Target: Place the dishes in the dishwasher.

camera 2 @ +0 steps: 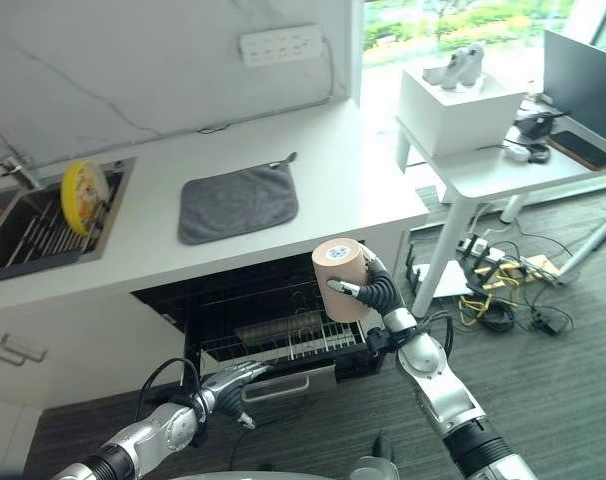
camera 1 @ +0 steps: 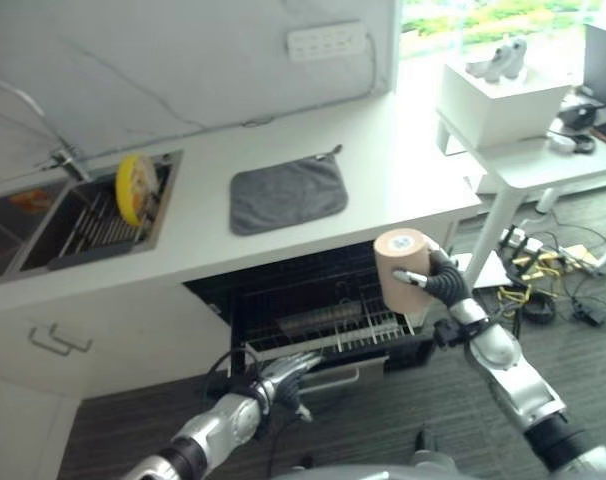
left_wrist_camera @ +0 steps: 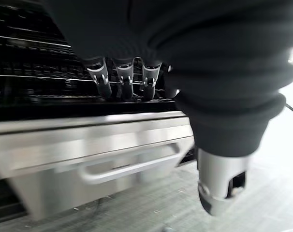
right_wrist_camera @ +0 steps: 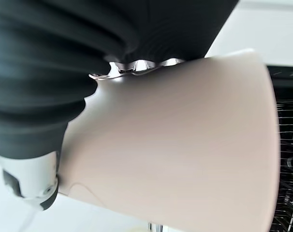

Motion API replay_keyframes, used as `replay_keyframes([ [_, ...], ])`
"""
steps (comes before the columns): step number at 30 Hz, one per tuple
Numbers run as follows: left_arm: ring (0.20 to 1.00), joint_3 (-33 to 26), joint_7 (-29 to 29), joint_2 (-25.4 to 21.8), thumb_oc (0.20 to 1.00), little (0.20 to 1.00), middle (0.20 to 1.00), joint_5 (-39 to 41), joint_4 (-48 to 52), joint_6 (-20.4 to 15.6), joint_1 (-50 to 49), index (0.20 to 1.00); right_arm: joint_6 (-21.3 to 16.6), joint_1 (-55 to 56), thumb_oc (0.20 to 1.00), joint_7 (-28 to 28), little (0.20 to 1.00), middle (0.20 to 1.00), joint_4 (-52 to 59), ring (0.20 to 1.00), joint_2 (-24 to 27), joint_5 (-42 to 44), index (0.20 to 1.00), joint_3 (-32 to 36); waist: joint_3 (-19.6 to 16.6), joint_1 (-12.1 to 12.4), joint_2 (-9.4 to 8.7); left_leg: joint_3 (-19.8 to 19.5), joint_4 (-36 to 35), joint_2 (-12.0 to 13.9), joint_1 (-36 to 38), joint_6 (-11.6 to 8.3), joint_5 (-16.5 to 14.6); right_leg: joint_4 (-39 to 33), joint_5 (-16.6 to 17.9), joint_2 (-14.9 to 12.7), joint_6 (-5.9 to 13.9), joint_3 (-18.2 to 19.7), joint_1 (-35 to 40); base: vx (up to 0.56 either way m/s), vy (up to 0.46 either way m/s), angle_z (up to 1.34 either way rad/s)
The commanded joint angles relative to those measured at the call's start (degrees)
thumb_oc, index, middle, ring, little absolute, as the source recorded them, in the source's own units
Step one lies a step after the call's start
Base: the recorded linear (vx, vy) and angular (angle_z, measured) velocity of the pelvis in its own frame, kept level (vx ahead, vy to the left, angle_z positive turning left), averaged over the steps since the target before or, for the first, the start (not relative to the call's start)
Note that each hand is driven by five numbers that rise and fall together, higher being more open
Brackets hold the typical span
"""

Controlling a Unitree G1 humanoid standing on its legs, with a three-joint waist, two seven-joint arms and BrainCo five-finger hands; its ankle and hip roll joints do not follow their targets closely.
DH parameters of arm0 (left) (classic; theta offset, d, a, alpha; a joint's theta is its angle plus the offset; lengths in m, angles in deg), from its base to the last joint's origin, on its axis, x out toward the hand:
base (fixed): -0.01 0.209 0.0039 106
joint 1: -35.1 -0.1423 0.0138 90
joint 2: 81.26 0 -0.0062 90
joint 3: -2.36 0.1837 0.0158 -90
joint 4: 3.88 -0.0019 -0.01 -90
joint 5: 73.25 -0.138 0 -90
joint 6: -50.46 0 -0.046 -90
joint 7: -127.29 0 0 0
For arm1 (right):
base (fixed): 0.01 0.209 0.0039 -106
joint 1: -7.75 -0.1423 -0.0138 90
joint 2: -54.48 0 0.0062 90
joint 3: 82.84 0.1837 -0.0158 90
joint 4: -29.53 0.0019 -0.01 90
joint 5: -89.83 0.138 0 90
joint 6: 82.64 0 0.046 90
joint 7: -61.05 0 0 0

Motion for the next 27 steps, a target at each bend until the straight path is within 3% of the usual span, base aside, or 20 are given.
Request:
replay_keyframes([
  [1,1.000,-1.00,4.31,-3.81,1.000,1.000,1.000,-4.78,-1.13,0.82,4.01,1.000,-5.36,-6.08,0.200,-2.28,0.200,0.200,2.28,0.200,-1.54,-3.00,0.200,-0.59,0.41,0.86,-4.08,0.54,8.03,-0.14,-1.03,0.55,-8.82,4.38,-6.73,-3.60,4.23,2.46,-1.08,0.03,0.009,0.18],
  [6,1.000,-1.55,5.94,-4.64,1.000,1.000,1.000,-7.76,-1.52,1.38,4.02,1.000,-3.47,-8.40,0.200,-2.27,0.200,0.200,-0.01,0.200,-0.75,-5.44,0.200,-1.60,1.35,2.57,-4.09,-1.22,9.33,-0.37,-2.68,0.64,-9.14,5.78,-6.90,-4.27,4.48,1.89,-2.20,0.03,0.021,0.15],
  [13,1.000,-1.24,6.47,-8.59,1.000,1.000,1.000,-9.42,4.32,1.71,4.18,1.000,-3.04,-11.75,0.200,-6.66,0.200,0.200,-10.90,0.200,-2.34,-10.00,0.200,-2.76,3.91,5.14,-3.15,-4.07,11.83,-1.31,-5.96,0.98,-9.49,8.18,-6.55,-6.35,5.28,0.74,-4.28,0.01,0.007,0.20],
  [27,1.000,-1.40,7.14,-12.77,1.000,1.000,1.000,-9.50,12.22,-0.71,5.95,1.000,-0.86,-11.63,0.200,-9.50,0.200,0.200,-20.47,0.200,-3.18,-8.64,0.200,-3.11,7.07,5.81,-1.84,-5.06,12.79,-2.19,-8.40,0.92,-9.40,9.52,-6.05,-8.10,5.78,0.61,-6.39,0.00,0.009,0.07],
])
